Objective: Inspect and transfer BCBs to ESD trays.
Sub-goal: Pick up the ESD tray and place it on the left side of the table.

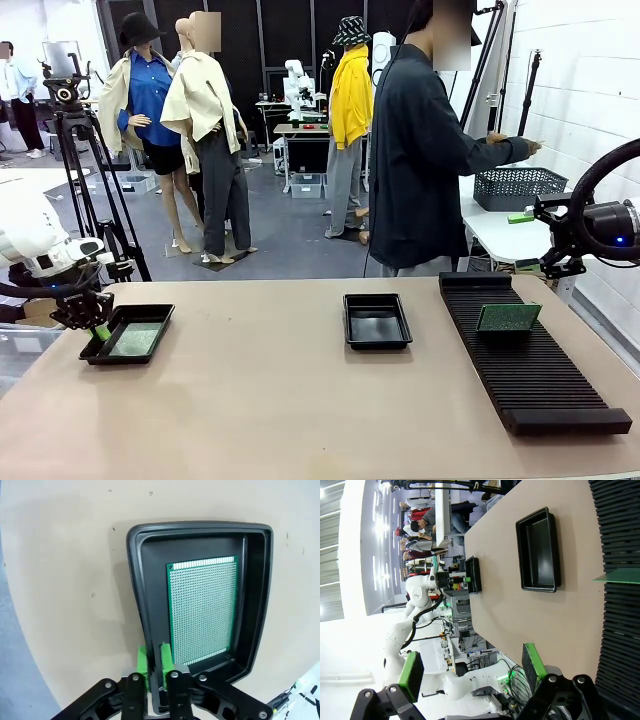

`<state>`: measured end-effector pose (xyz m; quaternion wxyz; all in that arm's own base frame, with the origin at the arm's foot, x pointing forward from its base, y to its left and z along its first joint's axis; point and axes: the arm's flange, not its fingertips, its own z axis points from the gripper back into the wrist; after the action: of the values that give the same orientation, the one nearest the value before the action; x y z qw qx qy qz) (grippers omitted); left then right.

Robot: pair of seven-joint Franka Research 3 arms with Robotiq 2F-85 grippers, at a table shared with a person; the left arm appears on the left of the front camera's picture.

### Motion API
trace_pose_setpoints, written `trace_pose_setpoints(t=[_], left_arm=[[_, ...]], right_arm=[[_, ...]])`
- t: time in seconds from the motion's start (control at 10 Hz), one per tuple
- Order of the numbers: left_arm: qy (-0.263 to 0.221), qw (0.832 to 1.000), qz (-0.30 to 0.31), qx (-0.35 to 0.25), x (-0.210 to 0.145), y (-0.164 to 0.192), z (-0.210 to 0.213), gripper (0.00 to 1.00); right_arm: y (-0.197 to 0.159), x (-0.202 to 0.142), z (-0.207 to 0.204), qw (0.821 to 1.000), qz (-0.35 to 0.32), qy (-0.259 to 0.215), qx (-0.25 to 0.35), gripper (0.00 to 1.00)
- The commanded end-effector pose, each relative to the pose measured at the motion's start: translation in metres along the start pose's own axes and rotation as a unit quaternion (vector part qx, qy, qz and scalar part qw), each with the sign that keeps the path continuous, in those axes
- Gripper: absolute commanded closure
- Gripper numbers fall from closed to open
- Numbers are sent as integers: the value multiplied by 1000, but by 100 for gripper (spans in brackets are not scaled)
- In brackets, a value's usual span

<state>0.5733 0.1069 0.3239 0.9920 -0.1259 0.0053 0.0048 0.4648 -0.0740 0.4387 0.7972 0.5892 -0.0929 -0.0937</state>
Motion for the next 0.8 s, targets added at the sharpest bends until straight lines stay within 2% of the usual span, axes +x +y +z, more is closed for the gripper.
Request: trace_pose_setpoints(t=[0.0,0.2,0.7], left_arm=[[0,1000,-12,-26,4,3,11,40],[-3,999,-11,-33,2,0,21,2],[-8,999,-5,-42,-2,-5,38,0]], right_arm=[[1,-1,-1,1000,0,-2,-7,0],[1,-1,-1,1000,0,-2,-7,0],[1,-1,-1,1000,0,-2,-7,0]])
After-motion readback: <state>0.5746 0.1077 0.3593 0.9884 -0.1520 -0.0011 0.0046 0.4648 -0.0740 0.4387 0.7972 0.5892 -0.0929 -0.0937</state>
